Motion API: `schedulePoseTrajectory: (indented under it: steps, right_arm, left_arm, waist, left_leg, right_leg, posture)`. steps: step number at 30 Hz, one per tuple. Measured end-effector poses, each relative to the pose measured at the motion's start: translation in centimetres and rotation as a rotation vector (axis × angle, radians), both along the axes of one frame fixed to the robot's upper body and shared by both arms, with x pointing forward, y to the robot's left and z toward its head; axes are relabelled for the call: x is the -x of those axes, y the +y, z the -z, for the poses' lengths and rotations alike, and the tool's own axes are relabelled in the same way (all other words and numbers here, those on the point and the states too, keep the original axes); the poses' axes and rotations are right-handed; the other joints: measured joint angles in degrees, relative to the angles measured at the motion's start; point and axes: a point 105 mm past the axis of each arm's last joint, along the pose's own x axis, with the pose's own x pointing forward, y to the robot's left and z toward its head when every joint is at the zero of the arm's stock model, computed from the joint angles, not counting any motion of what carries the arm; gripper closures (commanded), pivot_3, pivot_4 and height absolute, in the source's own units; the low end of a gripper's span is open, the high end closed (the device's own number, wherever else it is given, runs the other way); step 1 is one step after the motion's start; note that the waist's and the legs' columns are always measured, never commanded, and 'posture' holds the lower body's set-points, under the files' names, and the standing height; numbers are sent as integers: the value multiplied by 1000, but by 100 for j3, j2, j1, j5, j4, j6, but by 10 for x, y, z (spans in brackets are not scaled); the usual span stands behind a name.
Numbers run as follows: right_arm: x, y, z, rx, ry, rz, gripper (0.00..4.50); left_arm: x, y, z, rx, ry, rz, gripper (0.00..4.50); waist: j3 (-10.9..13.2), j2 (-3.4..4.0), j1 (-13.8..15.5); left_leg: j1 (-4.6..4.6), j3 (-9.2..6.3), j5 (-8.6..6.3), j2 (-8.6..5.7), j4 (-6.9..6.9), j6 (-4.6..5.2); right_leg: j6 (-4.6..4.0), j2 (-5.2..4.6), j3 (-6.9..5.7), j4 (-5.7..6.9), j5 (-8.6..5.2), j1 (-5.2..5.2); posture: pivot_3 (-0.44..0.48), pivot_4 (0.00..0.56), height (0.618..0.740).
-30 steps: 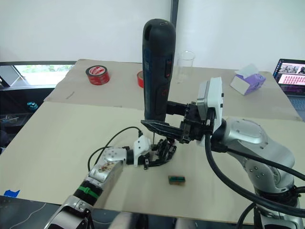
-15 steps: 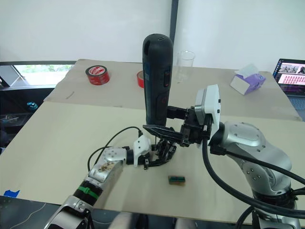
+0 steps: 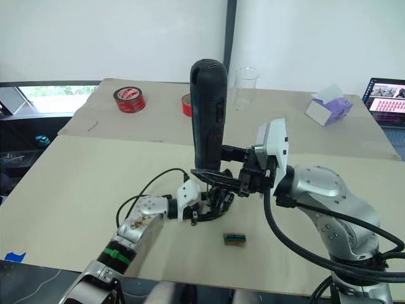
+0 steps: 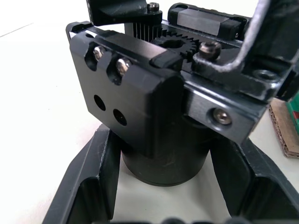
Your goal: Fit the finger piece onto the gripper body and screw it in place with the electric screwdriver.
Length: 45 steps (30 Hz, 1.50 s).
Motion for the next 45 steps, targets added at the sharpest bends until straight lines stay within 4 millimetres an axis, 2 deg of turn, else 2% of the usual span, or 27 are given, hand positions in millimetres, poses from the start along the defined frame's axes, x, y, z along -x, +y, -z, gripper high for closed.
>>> schedulePoseTrajectory:
  steps: [45]
  right_arm:
    - [-5, -2, 5, 10, -14, 26, 2580]
  left_arm:
    - [1, 1, 0, 5, 11, -10, 2225]
  waist:
    - [0, 0, -12]
  left_leg:
    - [0, -1, 0, 0, -1, 0]
  right_leg:
    - [0, 0, -1, 0, -1, -2]
  posture:
    - [0, 150, 740]
